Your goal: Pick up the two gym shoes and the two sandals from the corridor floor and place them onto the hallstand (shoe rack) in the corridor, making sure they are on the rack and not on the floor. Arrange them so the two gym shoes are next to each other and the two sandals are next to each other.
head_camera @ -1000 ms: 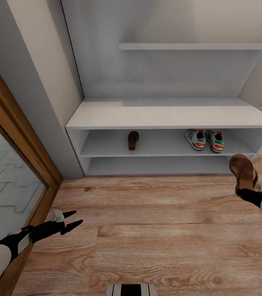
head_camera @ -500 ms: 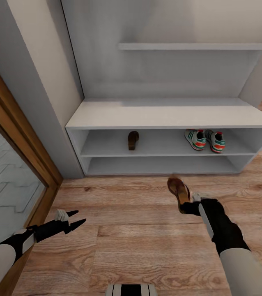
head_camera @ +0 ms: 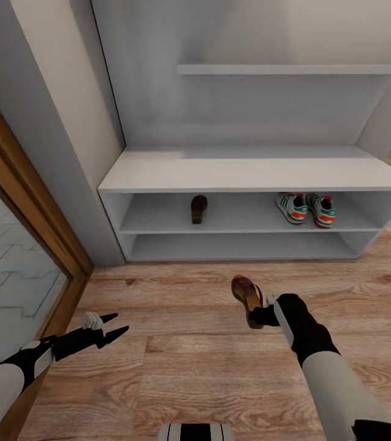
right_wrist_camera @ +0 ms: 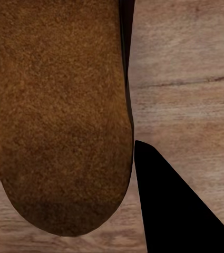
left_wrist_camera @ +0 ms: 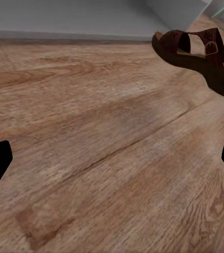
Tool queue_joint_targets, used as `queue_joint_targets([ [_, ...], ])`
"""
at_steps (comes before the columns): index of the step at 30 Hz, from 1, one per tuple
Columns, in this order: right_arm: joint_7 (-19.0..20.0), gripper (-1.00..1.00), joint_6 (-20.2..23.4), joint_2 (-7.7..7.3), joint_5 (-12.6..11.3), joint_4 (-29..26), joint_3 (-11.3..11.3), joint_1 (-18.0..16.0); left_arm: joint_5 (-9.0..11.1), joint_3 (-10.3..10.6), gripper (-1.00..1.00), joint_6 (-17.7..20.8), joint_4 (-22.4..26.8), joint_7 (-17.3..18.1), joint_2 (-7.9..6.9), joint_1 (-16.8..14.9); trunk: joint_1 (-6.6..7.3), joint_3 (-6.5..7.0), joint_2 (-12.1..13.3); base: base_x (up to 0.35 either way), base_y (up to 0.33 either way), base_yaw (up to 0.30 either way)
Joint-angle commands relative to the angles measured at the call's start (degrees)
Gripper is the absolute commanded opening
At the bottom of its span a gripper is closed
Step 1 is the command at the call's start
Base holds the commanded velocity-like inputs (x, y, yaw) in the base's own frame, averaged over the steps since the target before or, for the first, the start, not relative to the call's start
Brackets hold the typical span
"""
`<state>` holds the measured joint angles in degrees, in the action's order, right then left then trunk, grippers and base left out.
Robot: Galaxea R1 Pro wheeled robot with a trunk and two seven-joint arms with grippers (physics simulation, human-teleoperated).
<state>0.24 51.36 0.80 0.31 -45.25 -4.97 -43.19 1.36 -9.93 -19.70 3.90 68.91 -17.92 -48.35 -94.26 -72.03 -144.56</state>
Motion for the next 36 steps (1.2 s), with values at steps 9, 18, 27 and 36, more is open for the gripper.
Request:
queue_joint_targets([
  [9,-0.48,-1.00,0.32,1.00,0.10,-0.45,-0.22,-0.49,0.14,0.00,1.00,-0.16,-0.10,0.18,0.78,-0.07,0.01,-0.05,-0.02,0.000,0.000,0.000],
  [18,-0.50,-1.00,0.30,1.05,0.12,-7.50,-0.21,-0.50,0.14,0.00,1.00,-0.17,-0.12,0.18,0.79,-0.07,0.01,-0.05,-0.02,0.000,0.000,0.000],
  [27,-0.50,-1.00,0.24,1.07,0.13,-15.89,-0.19,-0.49,0.14,0.00,1.00,-0.16,-0.11,0.18,0.80,-0.07,0.01,-0.05,-0.02,0.000,0.000,0.000],
  [36,-0.46,-1.00,0.23,1.13,0.13,-18.57,-0.13,-0.48,0.14,0.08,1.00,-0.16,-0.12,0.18,0.86,-0.07,0.01,-0.05,-0.02,0.000,0.000,0.000],
])
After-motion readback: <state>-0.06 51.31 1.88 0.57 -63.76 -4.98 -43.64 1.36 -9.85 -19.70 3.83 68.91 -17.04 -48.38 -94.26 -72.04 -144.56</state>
